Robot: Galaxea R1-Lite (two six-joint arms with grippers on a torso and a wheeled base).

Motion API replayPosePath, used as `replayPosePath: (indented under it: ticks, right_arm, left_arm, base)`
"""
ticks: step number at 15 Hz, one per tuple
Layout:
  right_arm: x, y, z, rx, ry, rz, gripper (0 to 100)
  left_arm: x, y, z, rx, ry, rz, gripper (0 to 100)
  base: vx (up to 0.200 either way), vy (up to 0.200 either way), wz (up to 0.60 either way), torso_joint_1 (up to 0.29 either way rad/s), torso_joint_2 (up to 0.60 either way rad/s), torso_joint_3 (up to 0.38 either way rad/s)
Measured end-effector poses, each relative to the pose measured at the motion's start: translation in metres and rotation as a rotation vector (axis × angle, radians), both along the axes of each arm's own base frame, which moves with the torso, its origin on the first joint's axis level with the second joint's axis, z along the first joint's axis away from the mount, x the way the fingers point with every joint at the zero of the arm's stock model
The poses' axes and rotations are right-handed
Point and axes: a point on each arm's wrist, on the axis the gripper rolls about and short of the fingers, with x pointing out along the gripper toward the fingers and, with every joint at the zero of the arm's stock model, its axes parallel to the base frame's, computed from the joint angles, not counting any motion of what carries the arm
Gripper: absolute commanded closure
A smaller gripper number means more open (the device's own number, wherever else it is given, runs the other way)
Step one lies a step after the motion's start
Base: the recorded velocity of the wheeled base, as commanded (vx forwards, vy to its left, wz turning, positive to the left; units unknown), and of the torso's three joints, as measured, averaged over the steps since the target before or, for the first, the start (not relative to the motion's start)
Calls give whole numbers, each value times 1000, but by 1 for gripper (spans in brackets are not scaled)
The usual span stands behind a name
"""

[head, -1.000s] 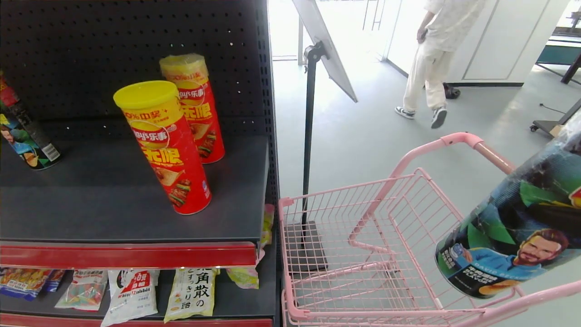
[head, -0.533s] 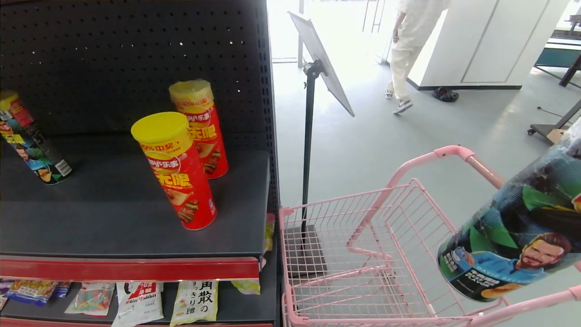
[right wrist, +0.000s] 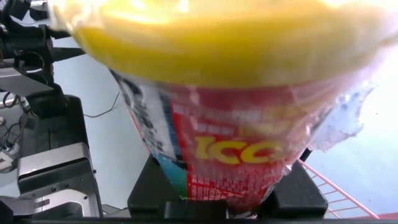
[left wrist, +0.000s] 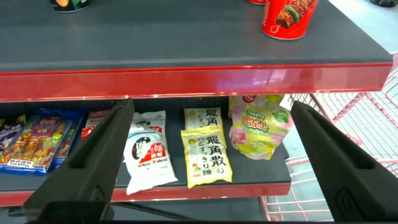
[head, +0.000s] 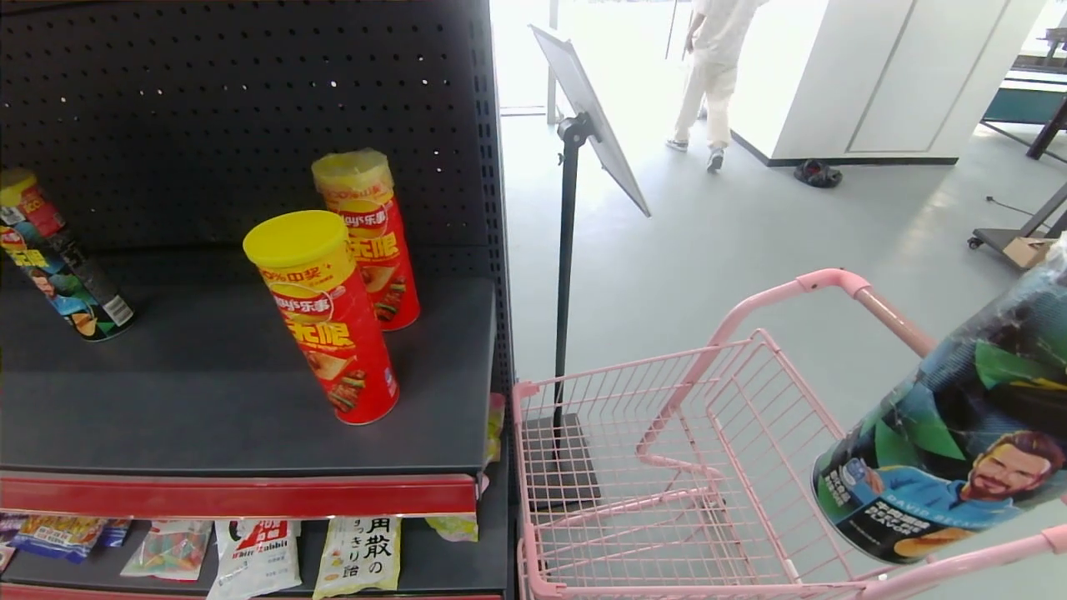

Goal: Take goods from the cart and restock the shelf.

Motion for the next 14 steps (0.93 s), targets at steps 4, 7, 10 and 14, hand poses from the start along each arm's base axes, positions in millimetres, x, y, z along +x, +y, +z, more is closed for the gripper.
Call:
replayPosePath:
  ticks: [4, 7, 10, 14]
  right_arm:
    - [-5, -2, -8, -4, 14, -9, 100]
    - [-7, -5, -12, -6, 18, -29, 100]
    - [-8, -6, -13, -6, 17, -35, 100]
    - [-7, -6, -14, -7, 21, -36, 100]
  left_arm:
    - [0, 0, 0, 0, 0, 0, 0]
    - [0, 0, 0, -1, 0, 2, 0]
    - [0, 0, 0, -5, -1, 5, 0]
    - [0, 0, 0, -5, -1, 4, 0]
  base:
    - [0, 0, 0, 0, 0, 0]
    - [0, 67, 0, -1, 1, -1]
    - [0, 200, 0, 1, -1, 2]
    - [0, 200, 0, 12, 1, 0]
